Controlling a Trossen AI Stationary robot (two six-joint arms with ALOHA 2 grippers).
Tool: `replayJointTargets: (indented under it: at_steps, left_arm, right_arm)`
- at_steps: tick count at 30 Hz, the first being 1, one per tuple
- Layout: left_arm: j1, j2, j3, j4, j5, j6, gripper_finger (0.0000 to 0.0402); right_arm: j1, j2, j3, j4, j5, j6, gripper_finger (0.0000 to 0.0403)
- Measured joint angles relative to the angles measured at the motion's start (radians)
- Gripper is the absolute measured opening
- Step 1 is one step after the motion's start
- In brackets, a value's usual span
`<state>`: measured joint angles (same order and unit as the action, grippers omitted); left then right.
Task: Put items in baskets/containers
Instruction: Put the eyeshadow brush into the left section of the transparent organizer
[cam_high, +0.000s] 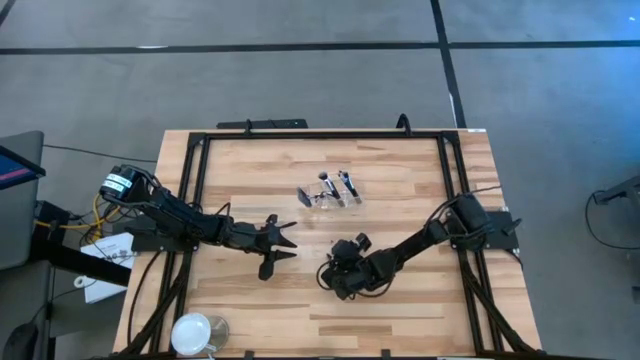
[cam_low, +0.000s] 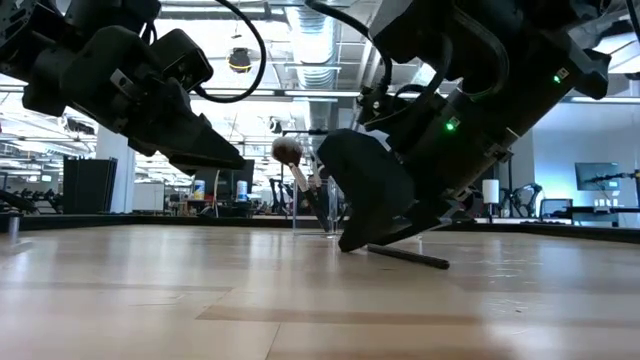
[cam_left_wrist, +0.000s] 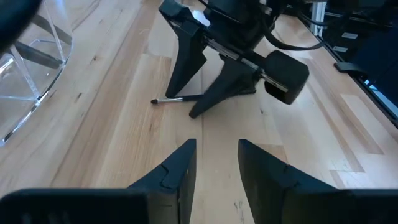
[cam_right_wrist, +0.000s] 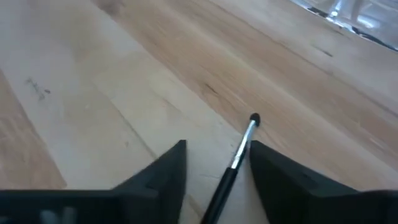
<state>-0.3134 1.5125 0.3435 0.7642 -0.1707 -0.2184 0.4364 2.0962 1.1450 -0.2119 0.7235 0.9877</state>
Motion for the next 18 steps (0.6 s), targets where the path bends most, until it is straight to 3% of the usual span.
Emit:
replayJointTargets:
  at_steps: [7, 12, 18]
  left_arm:
    - [0.000, 0.000, 0.000, 0.000, 0.000, 0.000, 0.0115]
    - [0.000, 0.000, 0.000, 0.000, 0.000, 0.000, 0.0115]
    - [0.000, 0.000, 0.000, 0.000, 0.000, 0.000, 0.0115]
  right_arm:
    - [0.000, -0.004, -0.078, 0.099, 0.005, 0.024, 0.0022]
    - [-0.008, 0.001, -0.098, 0.250, -0.007, -0.072, 0.0022]
    - [-0.030, 0.010, -0.097, 0.537, -0.156, -0.283, 0.0008]
